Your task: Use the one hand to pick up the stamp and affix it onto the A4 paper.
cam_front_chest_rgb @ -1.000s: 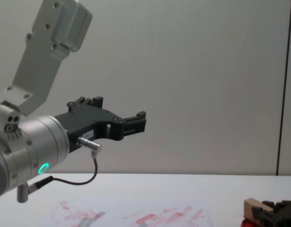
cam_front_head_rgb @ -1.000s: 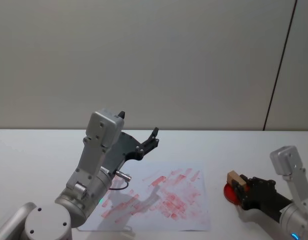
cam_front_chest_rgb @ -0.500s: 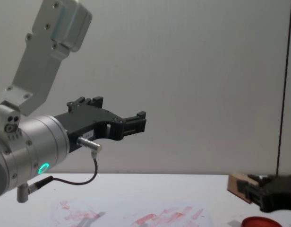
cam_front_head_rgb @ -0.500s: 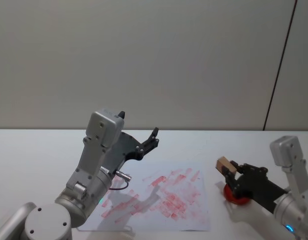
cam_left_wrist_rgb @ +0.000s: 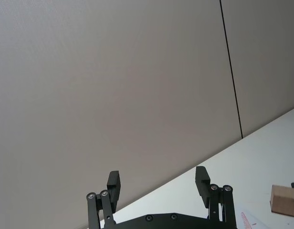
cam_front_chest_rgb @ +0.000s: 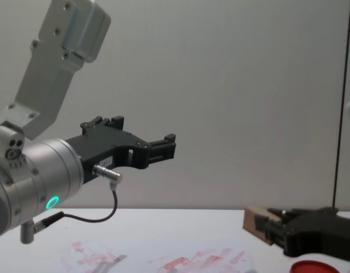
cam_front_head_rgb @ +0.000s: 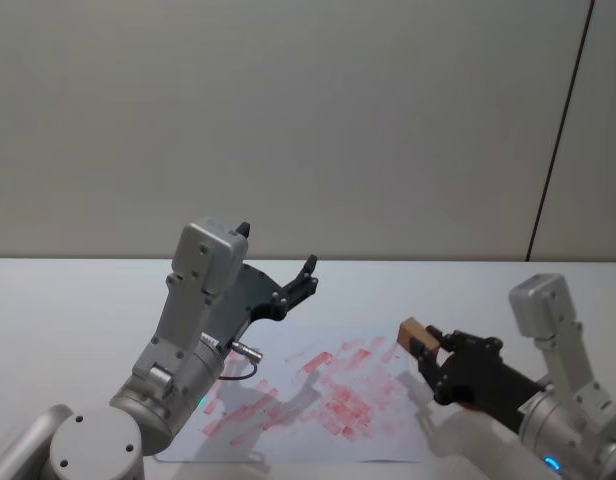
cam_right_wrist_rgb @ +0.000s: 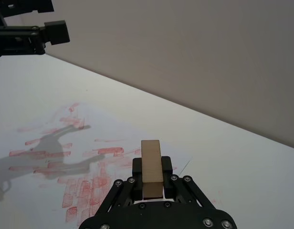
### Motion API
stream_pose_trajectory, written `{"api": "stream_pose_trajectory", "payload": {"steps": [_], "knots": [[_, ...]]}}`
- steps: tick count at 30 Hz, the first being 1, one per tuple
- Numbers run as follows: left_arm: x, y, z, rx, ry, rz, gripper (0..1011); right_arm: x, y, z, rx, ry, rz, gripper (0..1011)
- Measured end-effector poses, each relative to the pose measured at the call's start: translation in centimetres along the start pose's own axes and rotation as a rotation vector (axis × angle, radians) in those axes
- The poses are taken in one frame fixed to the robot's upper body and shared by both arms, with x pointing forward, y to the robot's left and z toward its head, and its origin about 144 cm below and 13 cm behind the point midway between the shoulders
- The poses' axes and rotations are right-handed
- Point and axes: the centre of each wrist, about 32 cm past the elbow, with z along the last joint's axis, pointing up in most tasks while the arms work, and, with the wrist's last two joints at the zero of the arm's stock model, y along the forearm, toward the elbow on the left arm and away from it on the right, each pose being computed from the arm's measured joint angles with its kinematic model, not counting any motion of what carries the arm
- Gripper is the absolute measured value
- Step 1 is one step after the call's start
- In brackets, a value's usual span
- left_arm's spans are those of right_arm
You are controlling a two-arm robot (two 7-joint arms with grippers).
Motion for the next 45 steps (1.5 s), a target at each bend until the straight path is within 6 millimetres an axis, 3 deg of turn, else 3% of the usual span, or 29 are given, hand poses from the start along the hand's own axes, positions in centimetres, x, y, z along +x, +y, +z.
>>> {"api": "stream_pose_trajectory", "payload": {"steps": [17,45], "knots": [[0.0,0.0,0.0,0.000,0.000,0.000,1003,-1.8,0.8,-1.7,-0.090,-0.020,0.046,216],[0.0,0.0,0.0,0.000,0.000,0.000,1002,-1.9,1.0,-2.3,-0.172,-0.045,0.068,216]]}}
